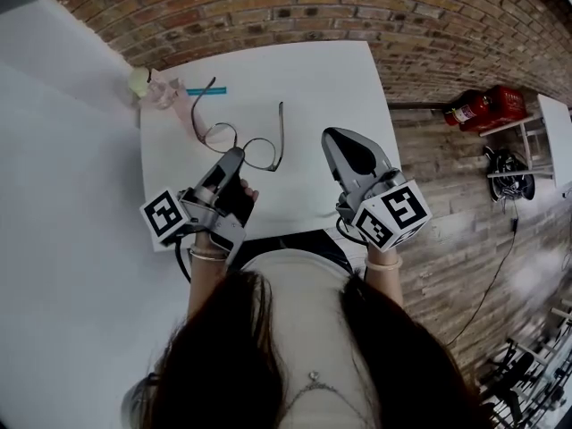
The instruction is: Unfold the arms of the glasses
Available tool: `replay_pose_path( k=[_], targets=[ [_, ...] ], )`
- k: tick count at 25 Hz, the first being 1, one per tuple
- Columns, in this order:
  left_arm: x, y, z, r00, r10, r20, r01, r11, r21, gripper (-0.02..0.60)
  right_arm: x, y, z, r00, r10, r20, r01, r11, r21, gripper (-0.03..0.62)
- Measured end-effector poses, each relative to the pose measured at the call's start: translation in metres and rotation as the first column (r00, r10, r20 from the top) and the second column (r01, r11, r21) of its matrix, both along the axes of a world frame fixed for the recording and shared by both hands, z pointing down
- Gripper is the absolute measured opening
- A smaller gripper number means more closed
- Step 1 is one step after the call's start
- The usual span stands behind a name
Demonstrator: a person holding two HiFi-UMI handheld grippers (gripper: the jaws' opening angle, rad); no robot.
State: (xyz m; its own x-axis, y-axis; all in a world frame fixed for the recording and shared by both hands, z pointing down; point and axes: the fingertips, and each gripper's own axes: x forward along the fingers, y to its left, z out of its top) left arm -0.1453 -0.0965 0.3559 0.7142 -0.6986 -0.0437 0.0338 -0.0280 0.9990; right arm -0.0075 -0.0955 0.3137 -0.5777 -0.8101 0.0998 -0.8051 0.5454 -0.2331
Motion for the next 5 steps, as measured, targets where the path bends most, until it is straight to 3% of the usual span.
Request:
replay_pose_path(
  k=[5],
  targets=[
    [0.0056, -0.0015, 0.0014, 1.0, 0.003, 0.014, -0.003, 1.0, 0.001, 0.018, 0.0024, -0.002, 0.0031, 1.0, -0.012, -0.002, 0.012, 1.0, -0.015, 0.006]
  ],
)
